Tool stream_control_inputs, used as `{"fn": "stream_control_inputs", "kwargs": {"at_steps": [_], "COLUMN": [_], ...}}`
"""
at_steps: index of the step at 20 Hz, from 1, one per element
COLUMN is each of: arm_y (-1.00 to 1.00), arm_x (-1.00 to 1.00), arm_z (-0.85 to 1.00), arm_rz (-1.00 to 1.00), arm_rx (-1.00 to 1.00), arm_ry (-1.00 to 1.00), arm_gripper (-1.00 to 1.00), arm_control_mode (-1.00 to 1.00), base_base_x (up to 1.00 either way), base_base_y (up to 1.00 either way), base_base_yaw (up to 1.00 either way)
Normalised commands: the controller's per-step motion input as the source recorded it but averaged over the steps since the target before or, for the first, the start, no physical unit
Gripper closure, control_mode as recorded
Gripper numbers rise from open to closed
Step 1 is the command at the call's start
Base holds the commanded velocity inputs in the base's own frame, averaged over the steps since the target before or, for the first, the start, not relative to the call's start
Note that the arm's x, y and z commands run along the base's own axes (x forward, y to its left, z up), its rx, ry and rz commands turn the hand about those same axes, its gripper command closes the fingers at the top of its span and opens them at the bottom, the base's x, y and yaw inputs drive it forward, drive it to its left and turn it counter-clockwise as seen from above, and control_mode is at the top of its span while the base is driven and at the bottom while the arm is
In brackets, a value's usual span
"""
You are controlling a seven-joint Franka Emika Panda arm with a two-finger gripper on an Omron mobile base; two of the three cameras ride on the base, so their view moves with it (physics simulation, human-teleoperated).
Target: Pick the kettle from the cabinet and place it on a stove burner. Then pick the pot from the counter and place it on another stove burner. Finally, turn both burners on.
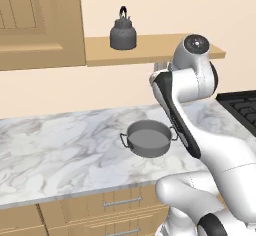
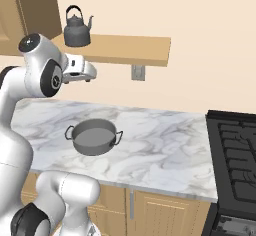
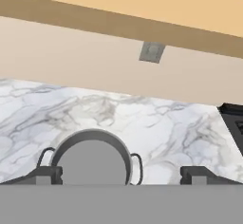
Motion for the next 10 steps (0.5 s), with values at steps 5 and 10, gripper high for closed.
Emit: {"fn": "stream_control_inputs", "kwargs": {"at_steps": [5,10], "arm_y": [0.03,0.06], "arm_x": [0.00,0.00], "arm_z": [0.29,0.29], "arm_rz": [0.00,0.02], "arm_rx": [0.00,0.00], "arm_ry": [-0.23,-0.23], "arm_gripper": [-1.00,-1.00], "arm_control_mode": [-1.00,-1.00], "base_base_x": [0.00,0.00], "base_base_y": [0.00,0.00], "base_base_yaw": [0.00,0.00]}}
